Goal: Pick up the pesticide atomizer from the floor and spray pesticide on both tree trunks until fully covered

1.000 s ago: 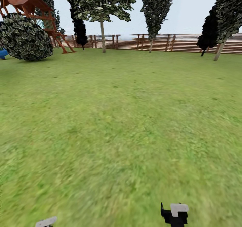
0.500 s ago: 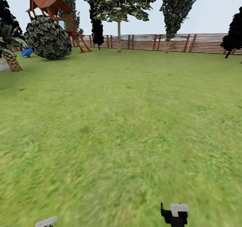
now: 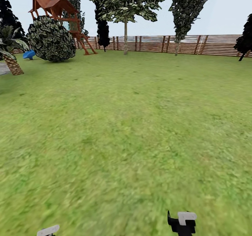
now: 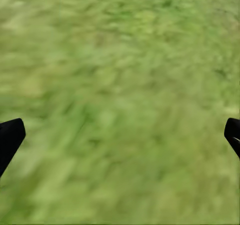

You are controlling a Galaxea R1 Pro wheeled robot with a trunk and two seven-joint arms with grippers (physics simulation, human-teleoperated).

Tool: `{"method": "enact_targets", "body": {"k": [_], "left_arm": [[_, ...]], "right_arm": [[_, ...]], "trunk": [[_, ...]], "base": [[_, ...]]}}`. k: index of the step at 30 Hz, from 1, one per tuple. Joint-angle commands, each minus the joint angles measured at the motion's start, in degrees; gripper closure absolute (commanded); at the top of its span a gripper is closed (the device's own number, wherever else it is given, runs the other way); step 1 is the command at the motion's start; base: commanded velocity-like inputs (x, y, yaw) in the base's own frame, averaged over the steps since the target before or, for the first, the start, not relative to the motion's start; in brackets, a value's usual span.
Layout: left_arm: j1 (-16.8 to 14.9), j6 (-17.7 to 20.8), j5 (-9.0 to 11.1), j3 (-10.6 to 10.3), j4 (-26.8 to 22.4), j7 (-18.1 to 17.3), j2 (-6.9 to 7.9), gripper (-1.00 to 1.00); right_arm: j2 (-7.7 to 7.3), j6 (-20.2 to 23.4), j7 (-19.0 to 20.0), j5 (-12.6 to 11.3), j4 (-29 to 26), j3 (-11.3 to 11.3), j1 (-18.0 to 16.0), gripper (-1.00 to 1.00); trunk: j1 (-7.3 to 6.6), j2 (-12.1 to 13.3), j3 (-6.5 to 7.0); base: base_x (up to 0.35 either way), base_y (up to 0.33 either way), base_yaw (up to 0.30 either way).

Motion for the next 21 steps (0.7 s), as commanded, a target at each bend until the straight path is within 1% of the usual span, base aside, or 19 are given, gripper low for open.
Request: {"method": "enact_targets", "body": {"k": [1, 21], "left_arm": [[0.0, -0.1, 0.1, -0.5, 0.0, 0.4, 0.01, 1.00], [0.0, -0.1, 0.1, -0.5, 0.0, 0.4, 0.01, 1.00]], "right_arm": [[-0.01, -0.2, -0.1, -0.5, 0.0, 0.5, 0.0, -1.00], [-0.01, -0.2, -0.1, -0.5, 0.0, 0.5, 0.0, -1.00]], "trunk": [[0.03, 0.0, -0.05], [0.03, 0.0, -0.05]], "base": [[0.337, 0.000, 0.000], [0.337, 0.000, 0.000]]}}
